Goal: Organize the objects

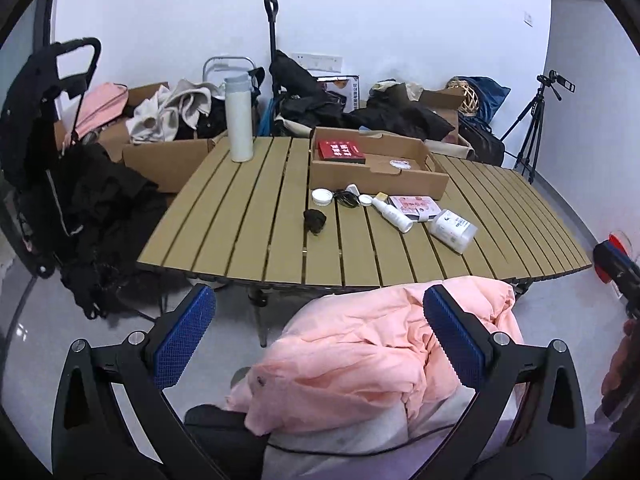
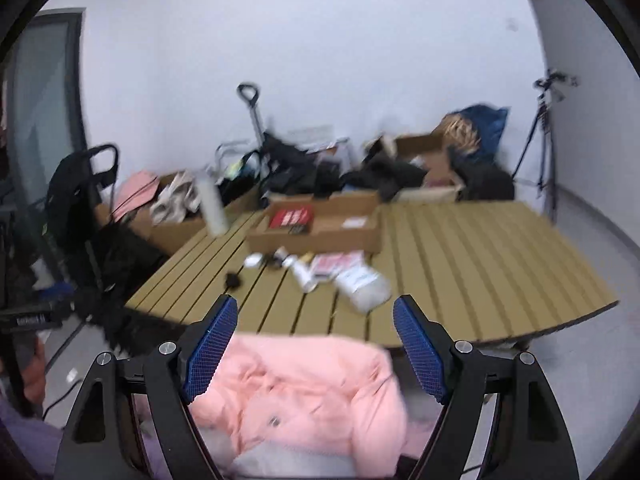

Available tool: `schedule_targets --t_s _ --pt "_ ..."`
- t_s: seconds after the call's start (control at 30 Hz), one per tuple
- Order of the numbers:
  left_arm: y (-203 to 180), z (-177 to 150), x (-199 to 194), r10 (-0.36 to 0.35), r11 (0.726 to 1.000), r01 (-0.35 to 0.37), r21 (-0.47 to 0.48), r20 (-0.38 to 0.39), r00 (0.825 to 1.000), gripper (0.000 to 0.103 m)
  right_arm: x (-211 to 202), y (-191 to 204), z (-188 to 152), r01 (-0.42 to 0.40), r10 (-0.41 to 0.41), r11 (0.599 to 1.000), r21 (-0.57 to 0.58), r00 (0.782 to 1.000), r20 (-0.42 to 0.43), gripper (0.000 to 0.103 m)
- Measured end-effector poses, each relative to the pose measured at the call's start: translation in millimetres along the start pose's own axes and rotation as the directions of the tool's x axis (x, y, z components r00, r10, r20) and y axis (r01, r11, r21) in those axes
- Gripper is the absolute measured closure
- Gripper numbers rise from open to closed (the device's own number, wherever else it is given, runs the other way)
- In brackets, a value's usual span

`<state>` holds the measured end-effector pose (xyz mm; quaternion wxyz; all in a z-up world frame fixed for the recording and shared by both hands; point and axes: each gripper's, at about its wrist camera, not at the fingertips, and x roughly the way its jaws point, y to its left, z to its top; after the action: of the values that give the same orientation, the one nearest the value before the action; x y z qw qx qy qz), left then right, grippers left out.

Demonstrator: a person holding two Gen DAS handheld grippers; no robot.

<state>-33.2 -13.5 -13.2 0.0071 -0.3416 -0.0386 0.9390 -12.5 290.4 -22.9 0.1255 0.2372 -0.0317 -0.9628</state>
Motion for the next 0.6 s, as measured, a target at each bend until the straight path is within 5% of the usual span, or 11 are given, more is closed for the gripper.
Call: schedule_targets --t_s 0.27,0.33,0.43,0.53,0.6 --pt "-64 31 102 -0.188 0.961 0.203 0.185 -0.1 0.977 0.0 90 -42 -13 0.09 -0.067 0.992 0.086 0.969 -0.236 0.016" --pt "-90 49 142 -0.285 0.927 0.309 0.21 -0.139 0.948 0.0 118 -65 -14 0.067 -0.016 0.981 0.181 0.963 -0.268 0.016" --pt "-123 71 205 -0.417 0.873 0.46 0.164 -0.239 0.877 0.007 160 -95 -17 0.05 0.049 0.952 0.303 0.949 -0.311 0.016" --pt "-155 84 261 -0.442 0.854 0.497 0.156 -0.288 0.85 0.026 199 -111 -18 0.061 0.069 0.932 0.357 0.938 -0.339 0.016" --pt "-170 85 295 -0.454 0.837 0.523 0.16 -0.329 0.828 0.032 221 -117 -21 0.032 0.125 0.911 0.412 0.928 -0.35 0.031"
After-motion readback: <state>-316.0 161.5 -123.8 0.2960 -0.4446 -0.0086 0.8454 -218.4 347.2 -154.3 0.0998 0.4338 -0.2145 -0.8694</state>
